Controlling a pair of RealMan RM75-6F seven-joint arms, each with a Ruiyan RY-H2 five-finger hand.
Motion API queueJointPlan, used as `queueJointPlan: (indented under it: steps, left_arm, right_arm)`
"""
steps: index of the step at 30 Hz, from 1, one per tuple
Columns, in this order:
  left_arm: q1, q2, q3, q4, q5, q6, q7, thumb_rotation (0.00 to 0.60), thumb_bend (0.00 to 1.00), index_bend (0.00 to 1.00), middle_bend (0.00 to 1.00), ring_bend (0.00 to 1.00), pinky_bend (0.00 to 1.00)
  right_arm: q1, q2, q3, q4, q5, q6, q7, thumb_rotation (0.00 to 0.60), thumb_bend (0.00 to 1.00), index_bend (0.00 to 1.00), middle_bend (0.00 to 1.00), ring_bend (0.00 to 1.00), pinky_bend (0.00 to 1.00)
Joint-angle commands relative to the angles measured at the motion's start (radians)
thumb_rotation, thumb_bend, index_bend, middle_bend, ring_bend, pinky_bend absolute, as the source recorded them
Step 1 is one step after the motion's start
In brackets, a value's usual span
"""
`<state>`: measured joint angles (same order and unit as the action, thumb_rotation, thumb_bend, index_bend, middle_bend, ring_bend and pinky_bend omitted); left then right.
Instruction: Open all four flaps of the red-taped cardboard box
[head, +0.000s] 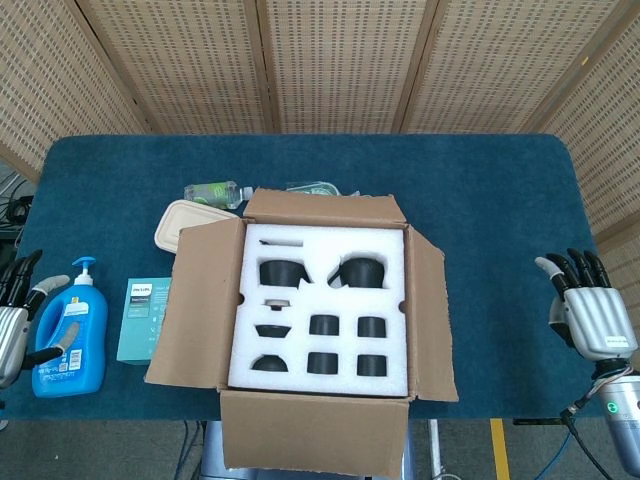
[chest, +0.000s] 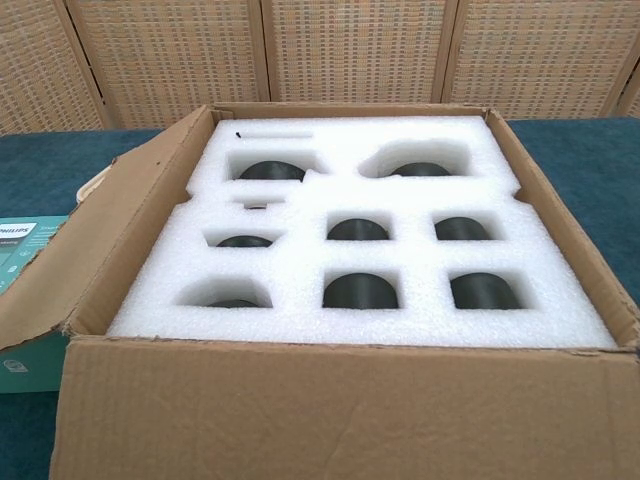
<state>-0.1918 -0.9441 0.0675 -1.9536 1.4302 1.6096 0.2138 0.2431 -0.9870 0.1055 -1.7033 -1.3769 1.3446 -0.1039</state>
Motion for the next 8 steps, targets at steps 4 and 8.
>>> queueJointPlan:
  steps: [4, 8]
  left_arm:
    - [0.033, -0.003, 0.006, 0.005, -0.005, -0.004, -0.008, 0.455, 0.34, 0.24, 0.00, 0.00, 0.00]
    - [0.043, -0.006, 0.001, 0.004, -0.011, -0.012, -0.017, 0.455, 0.34, 0.24, 0.00, 0.00, 0.00]
  right_arm:
    - [-0.019, -0.001, 0.001, 0.000, 0.010, 0.020, 0.006, 0.600, 0.90, 0.15, 0.15, 0.00, 0.00]
    - [-0.028, -0.002, 0.002, -0.001, 0.011, 0.031, 0.009, 0.600, 0.90, 0.15, 0.15, 0.00, 0.00]
